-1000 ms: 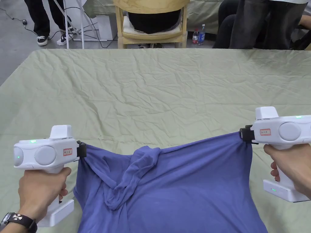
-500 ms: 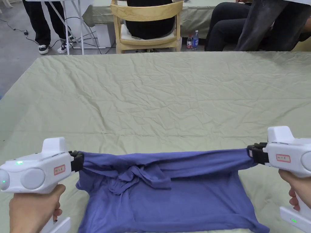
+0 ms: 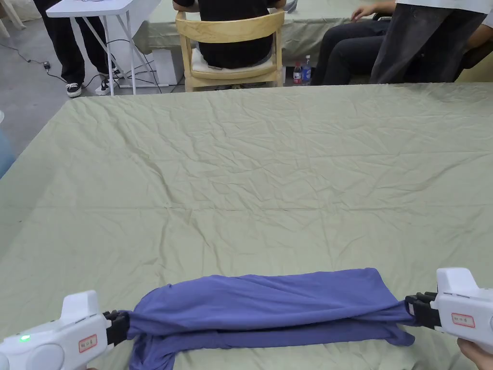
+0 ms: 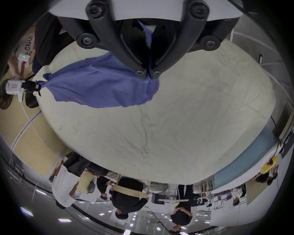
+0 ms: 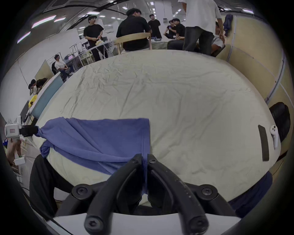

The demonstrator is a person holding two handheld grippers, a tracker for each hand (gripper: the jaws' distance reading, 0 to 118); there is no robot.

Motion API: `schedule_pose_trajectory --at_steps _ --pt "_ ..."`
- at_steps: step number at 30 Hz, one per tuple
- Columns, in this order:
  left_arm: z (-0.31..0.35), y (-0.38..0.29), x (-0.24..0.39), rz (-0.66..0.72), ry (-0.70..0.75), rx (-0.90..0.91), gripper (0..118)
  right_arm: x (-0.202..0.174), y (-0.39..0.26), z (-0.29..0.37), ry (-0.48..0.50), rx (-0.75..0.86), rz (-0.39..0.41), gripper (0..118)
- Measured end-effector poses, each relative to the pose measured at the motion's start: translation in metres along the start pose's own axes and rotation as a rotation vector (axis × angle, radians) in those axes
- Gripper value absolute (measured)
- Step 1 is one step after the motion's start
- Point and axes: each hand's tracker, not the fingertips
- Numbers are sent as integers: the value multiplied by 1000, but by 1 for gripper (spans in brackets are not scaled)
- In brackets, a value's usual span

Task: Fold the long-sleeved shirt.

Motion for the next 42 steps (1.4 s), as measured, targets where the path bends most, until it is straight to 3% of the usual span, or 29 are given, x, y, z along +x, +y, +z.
schedule_pose_trajectory --at_steps 14,15,16,17,18,21,24,30,32,35,37,39,40,42 --pt "-36 -30 -12 -53 35 -130 3 2 -18 -24 -33 -106 2 9" --pt "-36 -31 -10 -67 39 -139 9 2 -17 -25 -32 -116 3 15" --pt "-35 -30 -8 -79 45 -135 20 2 -17 -26 -45 -137 4 29" --pt "-33 -30 -7 -94 81 -111 39 -1 -17 -23 -95 -151 20 43" --pt "-30 -30 -7 -109 109 -98 53 -2 -16 -21 -133 -145 29 48" --pt "-11 -26 -3 -42 84 -47 52 -3 -12 -7 -154 -75 20 48" --pt "13 -17 1 -17 78 41 52 -16 1 19 -111 40 5 48" --pt "62 6 27 -63 89 168 52 -77 26 78 -60 254 63 48" --pt "76 8 37 -70 94 193 50 -97 30 92 -28 308 75 48" --pt "88 6 45 -78 77 213 30 -121 27 103 -34 332 83 45" --pt "92 2 50 -90 80 214 8 -130 24 106 -13 340 74 21" --pt "95 -4 55 -112 83 210 2 -134 19 106 68 340 53 1" --pt "95 -6 56 -116 59 186 1 -134 17 104 118 346 53 1" --pt "94 -10 55 -109 28 174 0 -137 15 101 74 333 60 1"
